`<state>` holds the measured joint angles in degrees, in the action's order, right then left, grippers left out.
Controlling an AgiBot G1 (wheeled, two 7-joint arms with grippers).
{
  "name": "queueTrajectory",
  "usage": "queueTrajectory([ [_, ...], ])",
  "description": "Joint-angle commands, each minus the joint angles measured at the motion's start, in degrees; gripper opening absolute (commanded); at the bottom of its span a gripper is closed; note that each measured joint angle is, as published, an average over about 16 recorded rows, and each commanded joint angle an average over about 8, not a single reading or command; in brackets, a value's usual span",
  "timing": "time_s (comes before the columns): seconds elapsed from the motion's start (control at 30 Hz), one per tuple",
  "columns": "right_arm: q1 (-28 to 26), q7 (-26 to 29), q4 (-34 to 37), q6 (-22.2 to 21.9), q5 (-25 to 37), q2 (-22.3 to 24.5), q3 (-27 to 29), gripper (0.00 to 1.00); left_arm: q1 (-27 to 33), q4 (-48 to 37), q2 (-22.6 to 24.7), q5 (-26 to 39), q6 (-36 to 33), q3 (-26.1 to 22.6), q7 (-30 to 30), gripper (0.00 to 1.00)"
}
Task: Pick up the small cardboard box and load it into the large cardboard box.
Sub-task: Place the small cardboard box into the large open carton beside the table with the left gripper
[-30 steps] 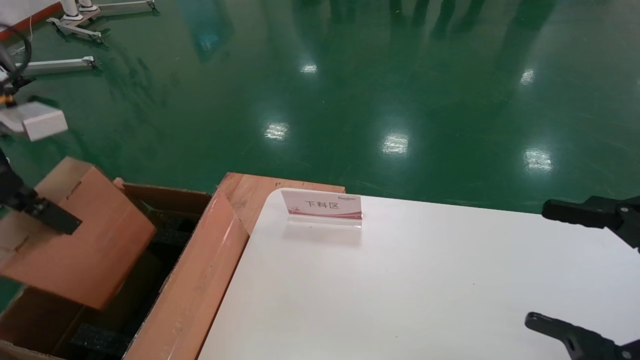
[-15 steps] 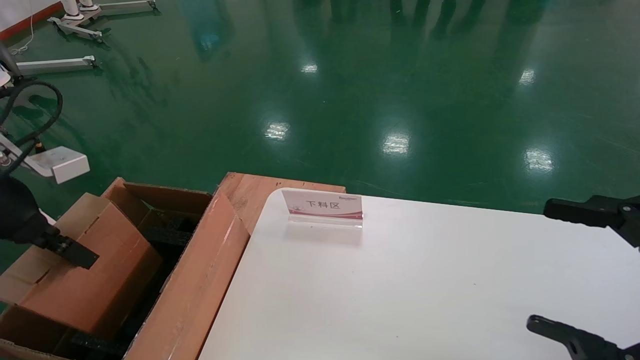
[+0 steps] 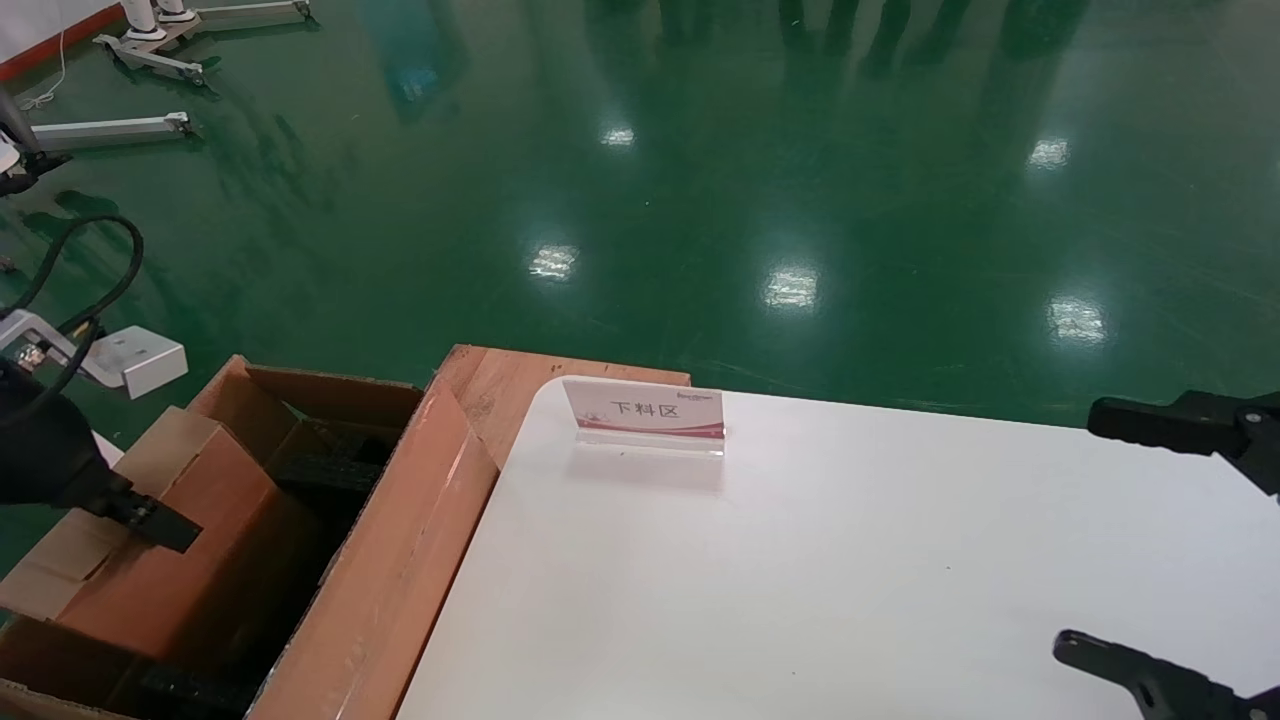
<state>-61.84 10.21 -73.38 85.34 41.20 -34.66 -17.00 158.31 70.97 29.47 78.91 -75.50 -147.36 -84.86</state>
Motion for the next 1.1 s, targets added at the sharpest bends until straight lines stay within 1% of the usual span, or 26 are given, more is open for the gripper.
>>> queueTrajectory([
  [0.03,0.0,0.0,0.0,0.0,0.0,0.0,-0.01,1.0,-0.65,-0.18,-0.06,0.57,0.77,-0.16,-0.22,0.0],
  [0.27,-0.01,-0.01,0.0,-0.01,-0.02,0.01,-0.03,1.0,-3.44,-3.01,0.45,1.28,3.51,-0.2,1.22,0.0],
  [0.57,-0.01,-0.03,0.0,-0.02,-0.04,0.02,-0.06,1.0,-8.05,-7.1,2.17,0.24,6.75,0.37,3.05,0.0],
  [0.8,-0.02,-0.04,0.0,-0.03,-0.05,0.03,-0.08,1.0,-10.98,-9.28,3.39,-0.37,7.97,0.52,4.47,0.0],
  [1.1,-0.02,-0.05,0.0,-0.04,-0.07,0.04,-0.1,1.0,-13.34,-11.75,4.55,-0.21,9.25,0.54,5.88,0.0],
])
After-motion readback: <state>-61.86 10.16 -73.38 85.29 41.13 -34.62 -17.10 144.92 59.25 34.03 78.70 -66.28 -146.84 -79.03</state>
